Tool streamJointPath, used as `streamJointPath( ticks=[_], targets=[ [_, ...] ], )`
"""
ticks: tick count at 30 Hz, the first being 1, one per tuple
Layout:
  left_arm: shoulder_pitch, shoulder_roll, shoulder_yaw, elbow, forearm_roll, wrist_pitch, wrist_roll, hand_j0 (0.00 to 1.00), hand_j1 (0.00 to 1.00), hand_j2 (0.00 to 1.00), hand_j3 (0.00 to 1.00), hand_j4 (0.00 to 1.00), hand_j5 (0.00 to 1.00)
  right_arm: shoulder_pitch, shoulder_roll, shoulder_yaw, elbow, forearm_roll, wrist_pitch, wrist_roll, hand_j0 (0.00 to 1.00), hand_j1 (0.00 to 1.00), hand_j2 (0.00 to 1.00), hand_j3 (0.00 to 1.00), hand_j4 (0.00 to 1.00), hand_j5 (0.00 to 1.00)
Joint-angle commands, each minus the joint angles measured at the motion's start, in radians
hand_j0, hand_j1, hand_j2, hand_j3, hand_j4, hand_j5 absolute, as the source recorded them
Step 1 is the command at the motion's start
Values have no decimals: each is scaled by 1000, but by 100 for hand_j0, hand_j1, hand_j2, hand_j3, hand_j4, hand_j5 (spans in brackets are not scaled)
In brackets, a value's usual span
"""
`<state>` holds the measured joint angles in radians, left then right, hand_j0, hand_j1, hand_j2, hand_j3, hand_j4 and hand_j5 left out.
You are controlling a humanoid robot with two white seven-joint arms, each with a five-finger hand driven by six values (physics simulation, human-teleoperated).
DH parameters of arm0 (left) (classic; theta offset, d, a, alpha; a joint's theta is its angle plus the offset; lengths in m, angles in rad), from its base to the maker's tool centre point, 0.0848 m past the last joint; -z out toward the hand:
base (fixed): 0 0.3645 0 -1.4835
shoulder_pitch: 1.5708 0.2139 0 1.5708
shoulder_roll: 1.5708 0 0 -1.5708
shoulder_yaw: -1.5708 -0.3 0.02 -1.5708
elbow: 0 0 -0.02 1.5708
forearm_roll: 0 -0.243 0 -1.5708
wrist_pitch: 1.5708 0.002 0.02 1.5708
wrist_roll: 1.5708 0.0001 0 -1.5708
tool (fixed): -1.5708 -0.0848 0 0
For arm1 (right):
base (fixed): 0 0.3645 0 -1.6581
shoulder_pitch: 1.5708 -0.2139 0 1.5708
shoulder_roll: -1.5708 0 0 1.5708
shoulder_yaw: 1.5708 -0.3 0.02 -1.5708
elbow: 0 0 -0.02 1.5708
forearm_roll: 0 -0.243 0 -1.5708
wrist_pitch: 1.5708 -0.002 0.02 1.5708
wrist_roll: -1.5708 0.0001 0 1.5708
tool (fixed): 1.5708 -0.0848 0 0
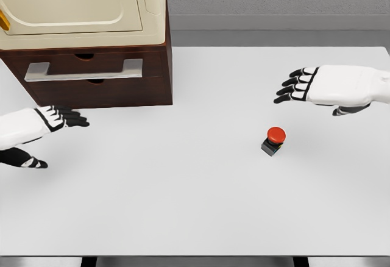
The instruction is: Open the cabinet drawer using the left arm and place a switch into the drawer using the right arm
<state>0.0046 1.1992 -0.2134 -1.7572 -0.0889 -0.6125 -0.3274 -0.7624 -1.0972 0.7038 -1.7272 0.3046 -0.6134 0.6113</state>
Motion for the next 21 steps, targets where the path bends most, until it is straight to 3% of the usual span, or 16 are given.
streamJointPath(
  ticks=[1, 6, 9, 10, 11, 14, 16, 17, 18, 19, 21],
  targets=[
    [-2, 2, -8, -5, 1, 2, -1, 100, 100, 100, 100, 100, 100, 0, -1, 3, 0, -4, 3, 0, 100, 100, 100, 100, 100, 100],
    [-43, -1, -8, -5, 9, 2, 15, 100, 100, 100, 100, 100, 100, -18, -1, 3, 0, -5, 3, 0, 100, 100, 100, 100, 100, 100],
    [-75, -4, -11, -7, 37, 2, 76, 100, 100, 100, 100, 100, 100, -20, -13, -67, 14, -4, 3, 0, 100, 100, 100, 100, 100, 100],
    [-75, -4, -18, -7, 70, 2, 80, 100, 100, 100, 100, 100, 100, -11, -13, -30, 3, -4, 3, 0, 100, 100, 100, 100, 100, 100],
    [-77, 3, -44, -7, 179, 2, 73, 100, 100, 100, 100, 100, 100, -17, -12, 3, -6, -4, 3, 0, 100, 100, 100, 100, 100, 100],
    [-90, 33, -95, -5, 380, 2, 71, 100, 100, 100, 100, 100, 100, -17, 8, 16, -11, -4, 3, 0, 100, 100, 100, 100, 100, 100],
    [-117, 51, -98, -7, 396, 2, 48, 100, 100, 100, 100, 100, 100, -17, 63, 75, -8, -2, 3, 0, 100, 100, 100, 100, 100, 100],
    [-120, 57, -100, -7, 428, 2, 10, 100, 100, 100, 100, 100, 100, -17, 68, 77, -6, -1, 3, 0, 100, 100, 100, 100, 100, 100],
    [-141, 57, -133, -7, 560, 2, -112, 100, 100, 100, 100, 100, 100, -17, 72, 79, -3, 1, 3, 0, 100, 100, 100, 100, 100, 100],
    [-175, 56, -146, -7, 641, 2, -214, 100, 100, 100, 100, 100, 100, -17, 83, 91, -2, 16, 3, 0, 100, 100, 100, 100, 100, 100],
    [-227, 56, -173, -7, 650, 2, -223, 100, 100, 100, 100, 100, 100, -17, 100, 105, 17, 41, 3, 0, 100, 100, 100, 100, 100, 100]
  ],
)
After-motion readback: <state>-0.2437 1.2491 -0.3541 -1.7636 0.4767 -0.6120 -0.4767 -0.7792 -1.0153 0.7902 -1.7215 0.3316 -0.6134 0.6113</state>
